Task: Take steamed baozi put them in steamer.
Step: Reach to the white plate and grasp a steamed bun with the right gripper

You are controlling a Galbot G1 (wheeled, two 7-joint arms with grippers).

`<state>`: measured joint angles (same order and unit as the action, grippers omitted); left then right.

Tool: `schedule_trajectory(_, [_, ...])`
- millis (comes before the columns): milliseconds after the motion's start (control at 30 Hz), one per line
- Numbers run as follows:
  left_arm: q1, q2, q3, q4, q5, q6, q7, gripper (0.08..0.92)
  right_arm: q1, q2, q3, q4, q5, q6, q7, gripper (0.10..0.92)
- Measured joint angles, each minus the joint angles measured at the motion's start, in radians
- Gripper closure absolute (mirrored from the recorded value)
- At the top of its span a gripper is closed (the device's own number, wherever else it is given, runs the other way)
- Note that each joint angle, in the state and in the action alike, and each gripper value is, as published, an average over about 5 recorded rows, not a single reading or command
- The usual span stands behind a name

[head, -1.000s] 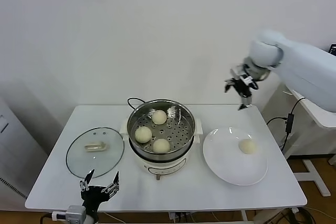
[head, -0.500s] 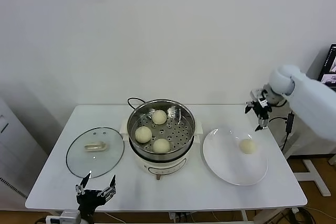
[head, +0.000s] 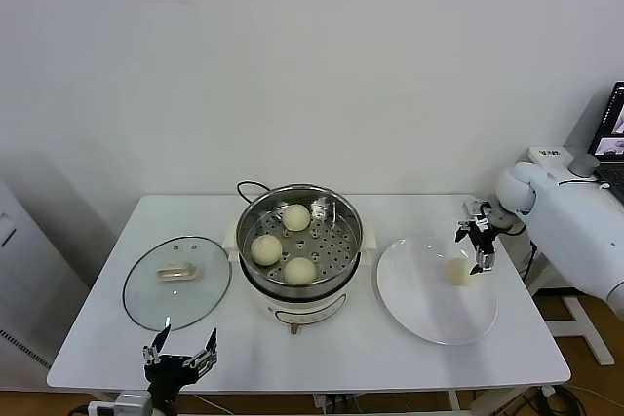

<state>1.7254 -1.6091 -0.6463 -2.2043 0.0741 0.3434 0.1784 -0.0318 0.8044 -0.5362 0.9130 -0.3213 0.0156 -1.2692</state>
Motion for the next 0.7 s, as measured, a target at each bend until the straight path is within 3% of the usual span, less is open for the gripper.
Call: schedule_trajectory(700, [-0.012, 0.000, -0.001, 0.013, -0.001, 0.001, 0.007, 0.177, -0.046, 0.062, 0.060, -0.079, -0.096, 0.008, 0.010, 0.203])
